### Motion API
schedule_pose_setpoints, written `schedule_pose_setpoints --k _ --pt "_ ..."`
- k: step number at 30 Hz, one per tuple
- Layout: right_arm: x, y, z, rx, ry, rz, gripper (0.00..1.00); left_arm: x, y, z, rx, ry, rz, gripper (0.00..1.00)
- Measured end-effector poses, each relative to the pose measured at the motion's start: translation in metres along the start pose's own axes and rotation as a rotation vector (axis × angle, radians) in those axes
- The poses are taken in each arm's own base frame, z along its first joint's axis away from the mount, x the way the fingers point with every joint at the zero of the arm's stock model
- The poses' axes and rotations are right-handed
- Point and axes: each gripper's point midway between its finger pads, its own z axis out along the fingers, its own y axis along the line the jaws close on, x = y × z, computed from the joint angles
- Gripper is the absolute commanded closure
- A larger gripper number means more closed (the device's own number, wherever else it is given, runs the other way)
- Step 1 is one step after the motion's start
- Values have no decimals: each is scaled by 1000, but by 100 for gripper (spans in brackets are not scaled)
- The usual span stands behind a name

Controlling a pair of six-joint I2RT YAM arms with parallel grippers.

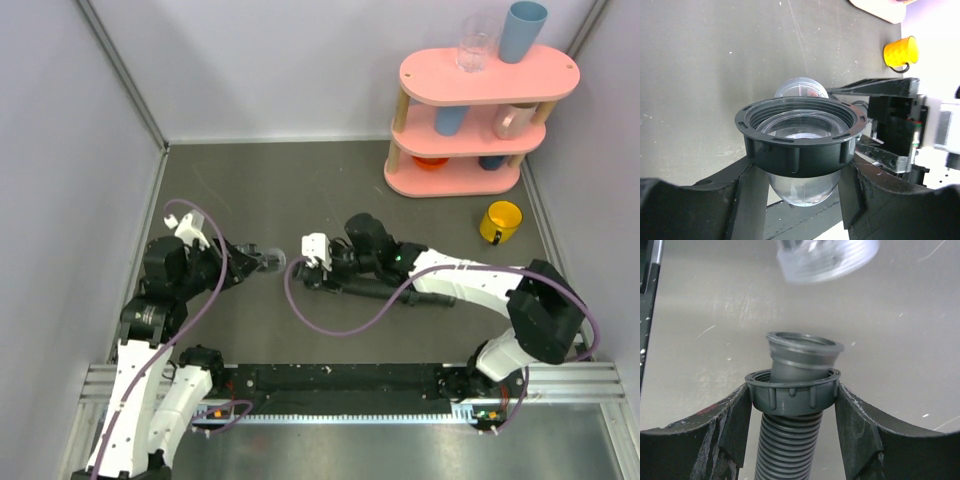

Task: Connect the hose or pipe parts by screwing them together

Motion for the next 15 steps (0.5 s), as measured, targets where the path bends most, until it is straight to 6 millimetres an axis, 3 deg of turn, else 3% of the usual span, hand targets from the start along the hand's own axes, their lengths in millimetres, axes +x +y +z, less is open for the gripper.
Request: schedule_pose_setpoints --k 3,7,15 --pt "17 17 1 5 -36 82 73 6 0 -2 14 7 -6 100" --pt "24 31 2 3 -89 151 74 23 2 2 45 66 -43 100" --pt "-12 24 -11 42 -238 149 74 45 1 9 101 158 -100 100"
